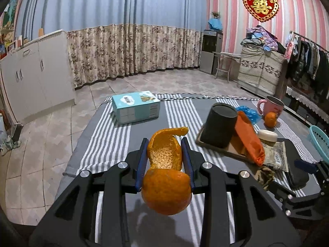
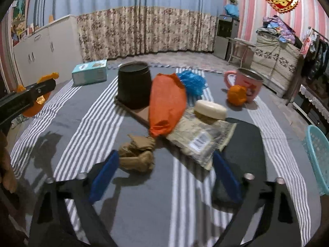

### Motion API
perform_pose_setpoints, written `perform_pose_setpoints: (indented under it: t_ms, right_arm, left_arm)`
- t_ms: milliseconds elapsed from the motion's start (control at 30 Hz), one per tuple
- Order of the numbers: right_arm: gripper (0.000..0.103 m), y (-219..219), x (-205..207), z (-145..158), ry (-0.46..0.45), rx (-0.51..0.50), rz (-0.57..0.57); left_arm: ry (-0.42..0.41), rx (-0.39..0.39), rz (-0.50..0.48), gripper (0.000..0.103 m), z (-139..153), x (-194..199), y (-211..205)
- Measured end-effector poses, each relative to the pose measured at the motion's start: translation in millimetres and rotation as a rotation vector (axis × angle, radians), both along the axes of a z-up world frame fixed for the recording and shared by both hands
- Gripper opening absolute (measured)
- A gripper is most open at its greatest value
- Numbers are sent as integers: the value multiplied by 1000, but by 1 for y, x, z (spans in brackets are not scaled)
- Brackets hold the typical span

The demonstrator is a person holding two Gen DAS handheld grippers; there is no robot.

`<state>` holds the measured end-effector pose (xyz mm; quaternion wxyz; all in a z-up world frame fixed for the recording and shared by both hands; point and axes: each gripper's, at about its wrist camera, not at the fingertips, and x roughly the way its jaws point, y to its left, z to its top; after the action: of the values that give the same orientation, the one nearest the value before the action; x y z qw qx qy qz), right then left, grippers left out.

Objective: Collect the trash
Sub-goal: 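Grasp the brown crumpled wrapper with the right tool while the left holds the peel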

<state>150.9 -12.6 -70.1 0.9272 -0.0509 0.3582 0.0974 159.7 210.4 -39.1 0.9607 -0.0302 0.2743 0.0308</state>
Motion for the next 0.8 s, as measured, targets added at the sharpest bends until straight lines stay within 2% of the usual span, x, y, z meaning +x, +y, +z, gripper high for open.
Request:
perform_pose_setpoints:
  t_ms: [67, 133, 200, 233, 367, 400, 467, 667, 800]
  right_arm:
    - [81, 6, 8, -4, 33, 13, 21]
    - [68, 13, 14, -10, 69, 23, 54]
    - [43, 18, 17, -12, 98, 42, 99]
    - [38, 20, 16, -12, 101, 52, 116]
    - [38, 14, 7, -1, 53, 46, 134]
    - [30, 7, 4, 3, 41, 52, 135]
    - [30, -6, 4, 9, 29, 56, 130]
    - [30, -75, 13, 24, 7, 110, 64]
    - [30, -122, 14, 37, -35, 86, 17]
  left_arm:
    - [4, -4, 6, 31, -2, 0, 3]
    - [8, -6, 12, 31, -3, 0, 7]
    - [11, -10, 17, 31, -3, 0, 6]
    - [12, -10, 19, 31, -2, 0, 6]
    - [14, -7, 23, 31, -1, -1, 2]
    - [13, -5, 22, 31, 1, -1, 0]
    - [13, -3, 18, 31, 4, -2, -7]
    - [13, -2, 6, 31, 11, -3, -34]
    - [13, 3, -27, 31, 16, -2, -63]
